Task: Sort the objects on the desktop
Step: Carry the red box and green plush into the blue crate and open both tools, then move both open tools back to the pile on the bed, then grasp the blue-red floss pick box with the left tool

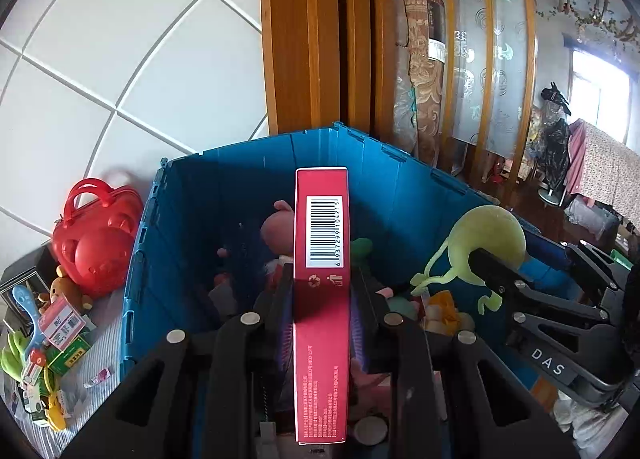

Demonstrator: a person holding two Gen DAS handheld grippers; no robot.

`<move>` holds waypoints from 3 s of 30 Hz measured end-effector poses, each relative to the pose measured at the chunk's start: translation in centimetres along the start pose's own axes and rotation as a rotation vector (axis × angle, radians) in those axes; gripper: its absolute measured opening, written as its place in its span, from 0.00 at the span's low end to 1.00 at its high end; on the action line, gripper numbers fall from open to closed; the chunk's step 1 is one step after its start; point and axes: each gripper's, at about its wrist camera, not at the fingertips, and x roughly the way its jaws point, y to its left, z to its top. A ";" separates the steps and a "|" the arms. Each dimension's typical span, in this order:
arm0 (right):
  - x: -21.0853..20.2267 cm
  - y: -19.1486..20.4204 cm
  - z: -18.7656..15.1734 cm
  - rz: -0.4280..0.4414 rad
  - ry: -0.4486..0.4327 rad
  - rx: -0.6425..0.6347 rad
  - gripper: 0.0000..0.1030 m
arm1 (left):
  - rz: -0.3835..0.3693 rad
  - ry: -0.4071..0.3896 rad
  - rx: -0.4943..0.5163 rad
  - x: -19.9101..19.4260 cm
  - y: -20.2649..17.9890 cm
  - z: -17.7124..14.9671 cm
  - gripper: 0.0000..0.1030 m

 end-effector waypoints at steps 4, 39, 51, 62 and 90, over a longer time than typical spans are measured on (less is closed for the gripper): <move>0.8 -0.1 -0.3 -0.008 0.018 -0.015 0.57 | 0.032 0.008 0.000 0.1 -0.1 -0.2 0.24; -6.5 13.4 1.8 0.187 -0.161 -0.069 1.00 | 0.235 -0.141 -0.199 -11.6 16.1 -7.2 0.72; -7.5 28.1 1.4 0.370 -0.153 -0.150 1.00 | 0.367 -0.067 -0.341 -14.6 30.9 -14.5 0.72; -1.0 39.2 -1.9 0.431 0.017 -0.215 1.00 | 0.527 0.094 -0.473 -15.5 48.8 -25.3 0.72; 22.4 54.8 -5.8 0.252 0.499 -0.210 1.00 | 0.443 0.562 -0.457 -3.5 81.8 -42.8 0.75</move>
